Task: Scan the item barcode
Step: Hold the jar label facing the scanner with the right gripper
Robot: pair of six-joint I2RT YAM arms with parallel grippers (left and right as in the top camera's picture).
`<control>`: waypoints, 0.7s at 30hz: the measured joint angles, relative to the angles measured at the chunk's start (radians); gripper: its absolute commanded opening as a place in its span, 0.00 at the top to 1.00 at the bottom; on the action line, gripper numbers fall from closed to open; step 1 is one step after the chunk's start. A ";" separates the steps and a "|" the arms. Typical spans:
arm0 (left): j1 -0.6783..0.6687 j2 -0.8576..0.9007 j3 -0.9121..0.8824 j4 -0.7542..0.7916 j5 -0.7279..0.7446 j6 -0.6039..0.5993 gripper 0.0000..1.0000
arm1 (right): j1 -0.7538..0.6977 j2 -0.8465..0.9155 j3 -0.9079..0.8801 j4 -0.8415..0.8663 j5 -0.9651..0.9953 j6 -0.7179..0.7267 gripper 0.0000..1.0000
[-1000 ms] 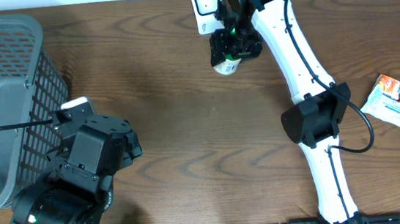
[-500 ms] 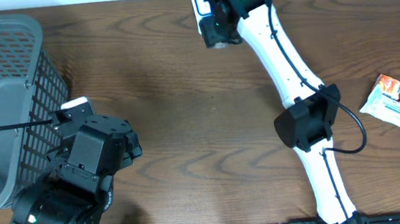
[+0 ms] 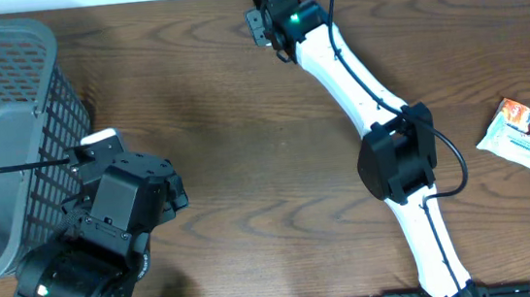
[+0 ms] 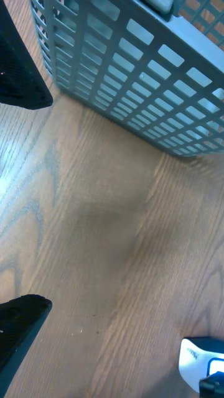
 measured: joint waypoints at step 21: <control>0.000 0.000 0.000 0.000 0.000 0.000 0.05 | -0.039 0.052 -0.134 0.601 0.085 -0.158 0.52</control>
